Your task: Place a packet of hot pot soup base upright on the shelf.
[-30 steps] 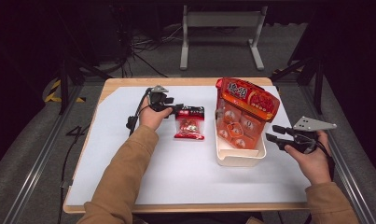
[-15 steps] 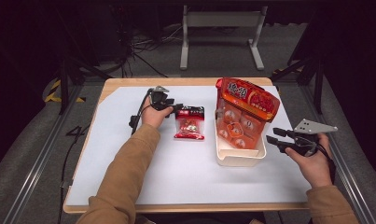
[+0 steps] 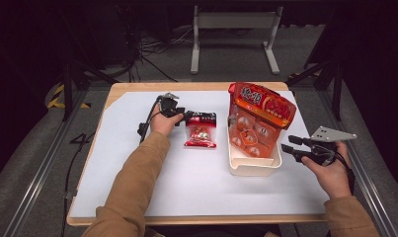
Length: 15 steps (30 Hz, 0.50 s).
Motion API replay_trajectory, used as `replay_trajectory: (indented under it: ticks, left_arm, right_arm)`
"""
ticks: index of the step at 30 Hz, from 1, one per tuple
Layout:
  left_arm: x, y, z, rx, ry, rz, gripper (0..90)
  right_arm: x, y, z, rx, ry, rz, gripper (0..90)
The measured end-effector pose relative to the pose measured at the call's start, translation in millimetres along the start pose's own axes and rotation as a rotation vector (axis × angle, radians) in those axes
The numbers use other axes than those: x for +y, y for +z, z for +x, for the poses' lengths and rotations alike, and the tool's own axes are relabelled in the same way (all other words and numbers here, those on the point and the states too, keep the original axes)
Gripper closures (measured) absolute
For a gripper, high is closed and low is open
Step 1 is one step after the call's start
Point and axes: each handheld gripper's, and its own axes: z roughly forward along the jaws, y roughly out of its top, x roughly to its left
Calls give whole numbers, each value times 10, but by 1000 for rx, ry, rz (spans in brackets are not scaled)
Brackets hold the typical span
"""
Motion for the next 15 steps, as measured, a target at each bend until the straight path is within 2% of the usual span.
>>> replay_trajectory:
  ticks: [8,15]
  left_arm:
    - [36,79,-6,1,21,16,522]
    - [65,147,-33,-10,30,53,532]
  right_arm:
    - [-19,6,-6,5,1,3,537]
    - [-28,6,-15,6,3,2,535]
